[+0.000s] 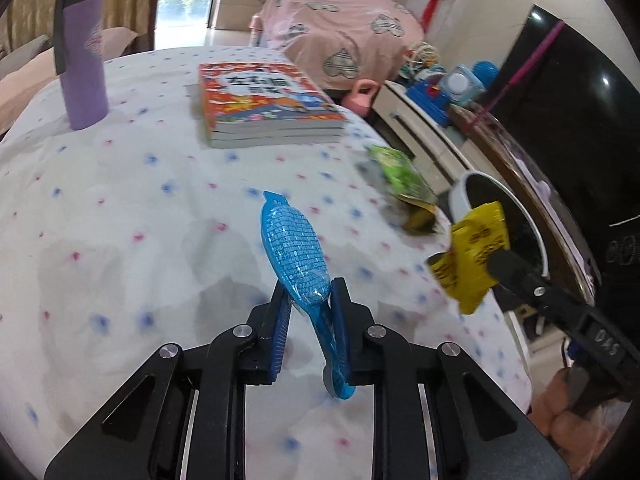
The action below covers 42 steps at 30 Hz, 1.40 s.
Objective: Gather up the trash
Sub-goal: 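Carry both items over the bin and open both tools to drop them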
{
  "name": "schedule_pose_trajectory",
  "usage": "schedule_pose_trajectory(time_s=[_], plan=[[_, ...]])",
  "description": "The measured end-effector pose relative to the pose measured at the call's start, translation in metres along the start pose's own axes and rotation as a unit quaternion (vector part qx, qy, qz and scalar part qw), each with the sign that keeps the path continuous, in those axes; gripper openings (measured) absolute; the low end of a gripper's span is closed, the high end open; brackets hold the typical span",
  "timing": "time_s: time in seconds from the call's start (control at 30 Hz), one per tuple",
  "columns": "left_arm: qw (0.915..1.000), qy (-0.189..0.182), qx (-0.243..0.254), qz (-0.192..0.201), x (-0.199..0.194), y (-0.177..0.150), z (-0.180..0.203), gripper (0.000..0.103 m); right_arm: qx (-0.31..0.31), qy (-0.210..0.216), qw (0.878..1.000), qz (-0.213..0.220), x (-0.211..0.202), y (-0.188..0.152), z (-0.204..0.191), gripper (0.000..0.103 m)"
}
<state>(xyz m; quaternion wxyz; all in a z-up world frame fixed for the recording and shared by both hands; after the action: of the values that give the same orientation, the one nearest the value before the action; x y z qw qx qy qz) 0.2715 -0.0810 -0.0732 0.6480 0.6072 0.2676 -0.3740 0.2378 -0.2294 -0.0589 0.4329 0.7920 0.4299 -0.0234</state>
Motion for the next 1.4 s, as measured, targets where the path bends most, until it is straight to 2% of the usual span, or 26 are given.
schedule_pose_trajectory(time_s=[0.2, 0.63, 1.4], plan=[[0.9993, -0.018, 0.034, 0.004, -0.013, -0.009, 0.035, 0.019, 0.013, -0.013, 1.0, 0.009, -0.024, -0.013, 0.009, 0.02], [0.9951, -0.042, 0.088, 0.013, -0.027, -0.013, 0.094, 0.018, 0.028, -0.045, 0.997, 0.054, -0.08, -0.015, 0.034, 0.02], [0.9882, -0.06, 0.14, 0.018, -0.03, -0.005, 0.153, 0.018, 0.055, -0.075, 0.99, 0.104, -0.136, -0.015, 0.071, 0.02]])
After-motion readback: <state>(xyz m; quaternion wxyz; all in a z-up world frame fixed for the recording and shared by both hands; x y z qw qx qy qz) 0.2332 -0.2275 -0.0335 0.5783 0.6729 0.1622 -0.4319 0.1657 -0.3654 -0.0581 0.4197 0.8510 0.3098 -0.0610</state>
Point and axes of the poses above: each gripper's, at about its wrist camera, not at the fingertips, and x roughly the way its jaws point, z to its right, y to its top, the point moved 3 cm from there along x, roughly the way its jaws point, and after that the axes turned 11 degrees about y, right-handed, at the moved point
